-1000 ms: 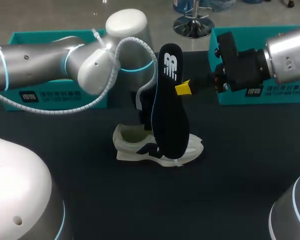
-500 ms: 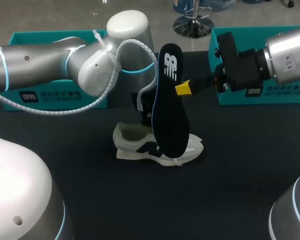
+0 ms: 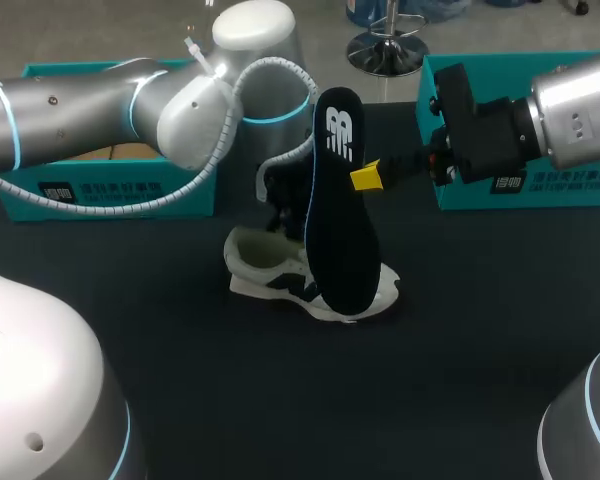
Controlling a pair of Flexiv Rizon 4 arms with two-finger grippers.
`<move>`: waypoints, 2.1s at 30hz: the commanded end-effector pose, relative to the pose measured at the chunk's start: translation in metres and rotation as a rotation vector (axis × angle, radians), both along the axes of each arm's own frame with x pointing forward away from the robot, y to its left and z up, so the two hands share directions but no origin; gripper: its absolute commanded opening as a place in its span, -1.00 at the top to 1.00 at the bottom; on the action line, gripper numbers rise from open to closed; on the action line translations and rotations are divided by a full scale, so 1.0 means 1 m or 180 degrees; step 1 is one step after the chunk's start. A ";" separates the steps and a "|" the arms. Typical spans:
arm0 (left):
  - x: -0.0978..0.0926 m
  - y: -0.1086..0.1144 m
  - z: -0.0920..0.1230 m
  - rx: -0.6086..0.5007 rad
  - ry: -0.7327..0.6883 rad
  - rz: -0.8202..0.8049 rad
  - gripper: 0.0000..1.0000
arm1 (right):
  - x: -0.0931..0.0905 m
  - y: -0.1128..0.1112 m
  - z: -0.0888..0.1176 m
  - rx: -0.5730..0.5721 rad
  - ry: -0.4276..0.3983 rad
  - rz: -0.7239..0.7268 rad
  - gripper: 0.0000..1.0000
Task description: Take the shoe out of the shoebox, open the shoe tongue, remove and reinsert the insole, then place the shoe into the shoebox
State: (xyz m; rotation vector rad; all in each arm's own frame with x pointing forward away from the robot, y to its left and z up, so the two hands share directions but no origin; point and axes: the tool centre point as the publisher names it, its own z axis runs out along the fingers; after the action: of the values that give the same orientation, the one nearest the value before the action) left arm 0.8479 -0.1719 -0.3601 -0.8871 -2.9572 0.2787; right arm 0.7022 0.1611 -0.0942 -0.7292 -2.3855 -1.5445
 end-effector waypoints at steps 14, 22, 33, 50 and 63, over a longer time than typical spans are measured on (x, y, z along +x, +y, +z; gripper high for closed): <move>0.018 0.000 0.028 0.0080 0.0555 -0.3179 1.00 | 0.000 0.002 -0.001 -0.0007 -0.0001 -0.0008 1.00; 0.013 -0.004 0.040 0.0304 0.0314 -0.3661 1.00 | 0.000 0.002 -0.001 -0.0007 -0.0001 -0.0008 1.00; 0.035 -0.026 0.035 0.0431 0.0187 -0.3725 1.00 | 0.000 0.002 -0.001 -0.0007 -0.0001 -0.0008 1.00; 0.039 -0.045 0.020 0.0468 0.0294 -0.3349 1.00 | 0.000 0.002 -0.001 -0.0007 -0.0001 -0.0008 1.00; 0.037 -0.055 0.001 0.0496 0.0436 -0.3367 1.00 | 0.000 0.002 -0.001 -0.0007 -0.0001 -0.0008 1.00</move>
State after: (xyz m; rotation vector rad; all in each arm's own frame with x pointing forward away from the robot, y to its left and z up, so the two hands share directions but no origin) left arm 0.8819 -0.2210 -0.3547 -2.0802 -1.9662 0.0418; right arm 0.7022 0.1611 -0.0943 -0.7292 -2.3855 -1.5445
